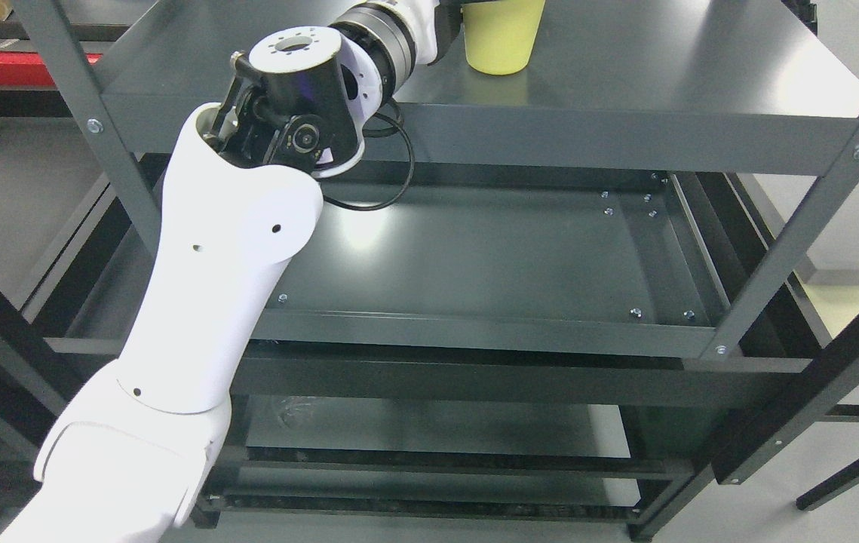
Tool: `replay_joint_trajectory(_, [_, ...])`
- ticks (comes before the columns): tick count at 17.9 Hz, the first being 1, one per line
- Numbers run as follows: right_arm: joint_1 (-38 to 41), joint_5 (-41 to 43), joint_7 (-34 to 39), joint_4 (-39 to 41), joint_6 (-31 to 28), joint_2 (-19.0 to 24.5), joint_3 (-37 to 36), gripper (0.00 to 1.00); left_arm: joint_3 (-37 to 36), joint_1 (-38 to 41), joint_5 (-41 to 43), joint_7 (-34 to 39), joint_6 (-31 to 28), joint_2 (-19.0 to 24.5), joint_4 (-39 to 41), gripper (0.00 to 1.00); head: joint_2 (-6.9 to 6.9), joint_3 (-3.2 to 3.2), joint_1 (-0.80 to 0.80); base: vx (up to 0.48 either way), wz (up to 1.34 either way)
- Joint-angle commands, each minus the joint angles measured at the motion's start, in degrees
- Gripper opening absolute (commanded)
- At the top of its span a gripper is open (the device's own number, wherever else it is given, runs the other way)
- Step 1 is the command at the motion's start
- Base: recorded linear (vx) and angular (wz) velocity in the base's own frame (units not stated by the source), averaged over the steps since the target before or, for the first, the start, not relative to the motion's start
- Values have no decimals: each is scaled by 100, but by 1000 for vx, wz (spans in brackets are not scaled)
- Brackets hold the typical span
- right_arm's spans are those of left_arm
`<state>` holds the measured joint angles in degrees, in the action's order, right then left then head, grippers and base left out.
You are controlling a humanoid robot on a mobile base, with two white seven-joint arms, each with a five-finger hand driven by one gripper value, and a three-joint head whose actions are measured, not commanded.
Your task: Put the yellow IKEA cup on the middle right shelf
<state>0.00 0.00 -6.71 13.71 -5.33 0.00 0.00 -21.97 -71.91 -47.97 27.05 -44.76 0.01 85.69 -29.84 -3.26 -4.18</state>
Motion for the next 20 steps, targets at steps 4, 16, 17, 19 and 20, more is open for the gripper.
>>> replay_joint_trajectory(4, [79, 141, 3, 0, -3, -100, 97, 99, 921, -51, 15, -715, 485, 99, 404, 99, 0, 0, 0, 0, 0])
replay_joint_trajectory(16, [79, 141, 3, 0, -3, -100, 97, 99, 1292, -86, -55, -4669, 329, 99, 615, 99, 0, 0, 0, 0, 0])
replay_joint_trajectory(17, [79, 141, 3, 0, -3, -100, 97, 99, 1257, -60, -72, -4908, 180, 99, 641, 99, 0, 0, 0, 0, 0])
replay_joint_trajectory(19, [79, 141, 3, 0, -3, -100, 97, 99, 1090, 10, -125, -5173, -242, 99, 720, 99, 0, 0, 0, 0, 0])
replay_joint_trajectory(20, [79, 141, 3, 0, -3, -100, 97, 99, 1046, 80, -238, -5366, -479, 99, 790, 99, 0, 0, 0, 0, 0])
